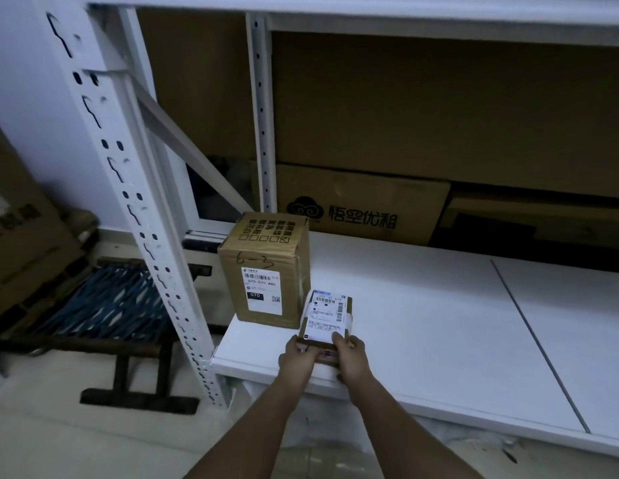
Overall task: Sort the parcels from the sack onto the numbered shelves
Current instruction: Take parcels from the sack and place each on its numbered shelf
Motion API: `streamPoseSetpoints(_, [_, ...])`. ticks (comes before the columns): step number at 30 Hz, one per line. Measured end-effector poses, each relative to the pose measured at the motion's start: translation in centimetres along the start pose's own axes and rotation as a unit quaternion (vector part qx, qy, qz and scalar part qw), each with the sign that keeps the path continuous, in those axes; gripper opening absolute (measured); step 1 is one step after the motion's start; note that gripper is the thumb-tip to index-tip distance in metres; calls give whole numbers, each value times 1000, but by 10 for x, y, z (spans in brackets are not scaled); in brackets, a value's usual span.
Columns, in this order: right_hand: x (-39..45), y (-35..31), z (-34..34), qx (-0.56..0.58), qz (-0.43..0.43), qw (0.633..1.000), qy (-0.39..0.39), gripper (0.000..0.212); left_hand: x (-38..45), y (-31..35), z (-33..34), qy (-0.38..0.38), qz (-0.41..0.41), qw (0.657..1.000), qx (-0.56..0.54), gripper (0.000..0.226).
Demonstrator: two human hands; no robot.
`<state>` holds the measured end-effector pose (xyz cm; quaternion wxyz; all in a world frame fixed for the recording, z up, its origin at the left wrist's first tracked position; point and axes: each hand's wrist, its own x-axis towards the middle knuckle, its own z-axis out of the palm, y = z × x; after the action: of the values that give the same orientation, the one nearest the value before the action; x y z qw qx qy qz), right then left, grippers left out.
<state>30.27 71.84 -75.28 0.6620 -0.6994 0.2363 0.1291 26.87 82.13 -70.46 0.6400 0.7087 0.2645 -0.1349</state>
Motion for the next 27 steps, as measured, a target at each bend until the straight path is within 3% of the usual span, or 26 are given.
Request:
streamPoseSetpoints(2, [10,-2,0,3,-5,1000,-2,56,7,3,2,-2,-4,1000,-12,52])
streamPoseSetpoints(8, [36,-11,0,-14,3,1000,7,55,25,10,6,-5,-25,998,-52,48])
streamPoseSetpoints(14, [47,-21,-1,-17,11,1000,-4,56,28,19,1,-34,-15,999,-26,37])
streamPoseSetpoints(27, [47,-36,2,-53,31,998,-22,53,27,19,-7,-60,-23,998,29,50])
